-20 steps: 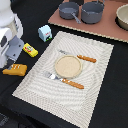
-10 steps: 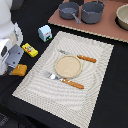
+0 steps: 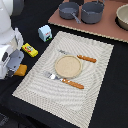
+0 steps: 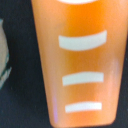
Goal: Place the bread, butter, and milk from the table onto the serving area.
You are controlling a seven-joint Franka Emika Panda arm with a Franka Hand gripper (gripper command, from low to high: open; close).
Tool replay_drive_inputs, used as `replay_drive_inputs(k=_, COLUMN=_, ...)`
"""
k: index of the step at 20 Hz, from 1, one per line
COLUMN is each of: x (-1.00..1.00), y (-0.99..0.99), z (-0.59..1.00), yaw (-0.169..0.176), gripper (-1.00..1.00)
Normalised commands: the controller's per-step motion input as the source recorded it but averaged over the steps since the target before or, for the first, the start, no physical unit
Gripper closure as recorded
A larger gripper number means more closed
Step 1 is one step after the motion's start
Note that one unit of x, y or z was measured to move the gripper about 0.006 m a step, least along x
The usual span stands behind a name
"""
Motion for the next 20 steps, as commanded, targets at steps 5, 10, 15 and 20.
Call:
replay_drive_inputs(k=5, x=0.05, y=-0.03, z=-0.03, yaw=0.000, gripper=1.00)
replay_drive_inputs(k=10, x=0.05, y=-0.03, z=0.00, yaw=0.000, gripper=1.00)
replay_drive_inputs(k=15, x=0.06, y=0.00, z=0.05, yaw=0.000, gripper=1.00)
replay_drive_inputs(k=20, x=-0.03, y=0.07, z=0.91, yaw=-0.011, gripper=1.00)
